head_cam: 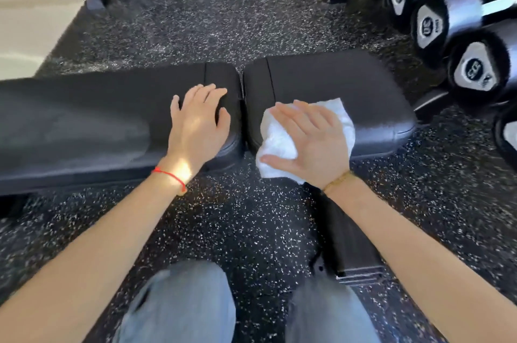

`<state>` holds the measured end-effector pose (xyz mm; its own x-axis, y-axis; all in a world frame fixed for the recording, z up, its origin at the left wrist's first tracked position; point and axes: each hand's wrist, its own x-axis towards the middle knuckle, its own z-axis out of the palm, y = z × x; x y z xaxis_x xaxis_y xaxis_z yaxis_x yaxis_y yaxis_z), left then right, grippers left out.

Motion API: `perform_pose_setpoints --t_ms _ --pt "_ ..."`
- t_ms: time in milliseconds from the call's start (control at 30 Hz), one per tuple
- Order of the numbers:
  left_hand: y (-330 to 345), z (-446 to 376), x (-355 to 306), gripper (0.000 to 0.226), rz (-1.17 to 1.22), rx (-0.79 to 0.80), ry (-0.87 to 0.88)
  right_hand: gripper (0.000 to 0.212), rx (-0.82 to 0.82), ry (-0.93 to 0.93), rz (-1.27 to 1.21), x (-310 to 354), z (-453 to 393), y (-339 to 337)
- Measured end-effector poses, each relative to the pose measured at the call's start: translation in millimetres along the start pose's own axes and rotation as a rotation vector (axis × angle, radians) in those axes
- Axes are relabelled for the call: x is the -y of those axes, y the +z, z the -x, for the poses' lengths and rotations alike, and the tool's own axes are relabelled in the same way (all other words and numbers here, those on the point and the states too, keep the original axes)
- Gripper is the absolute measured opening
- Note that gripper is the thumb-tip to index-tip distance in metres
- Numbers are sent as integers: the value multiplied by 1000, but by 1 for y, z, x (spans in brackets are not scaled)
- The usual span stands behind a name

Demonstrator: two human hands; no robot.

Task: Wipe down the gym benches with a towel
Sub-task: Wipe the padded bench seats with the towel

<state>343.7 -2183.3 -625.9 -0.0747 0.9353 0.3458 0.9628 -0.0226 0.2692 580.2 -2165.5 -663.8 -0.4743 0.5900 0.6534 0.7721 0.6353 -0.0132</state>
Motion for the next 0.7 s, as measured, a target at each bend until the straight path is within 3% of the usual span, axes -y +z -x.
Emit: perform_pose_setpoints --t_ms 267,467,600,700 --pt "-5 1 5 45 69 -10 21 81 -38 -51 105 -6 17 -4" --pt "1 -1 3 41 10 1 -24 80 -136 91 286 -19 52 -2" --pt "4 -1 3 42 -10 22 -12 80 -109 -74 354 19 23 21" --pt "3 0 6 43 -21 6 -9 79 -139 -139 314 8 25 21"
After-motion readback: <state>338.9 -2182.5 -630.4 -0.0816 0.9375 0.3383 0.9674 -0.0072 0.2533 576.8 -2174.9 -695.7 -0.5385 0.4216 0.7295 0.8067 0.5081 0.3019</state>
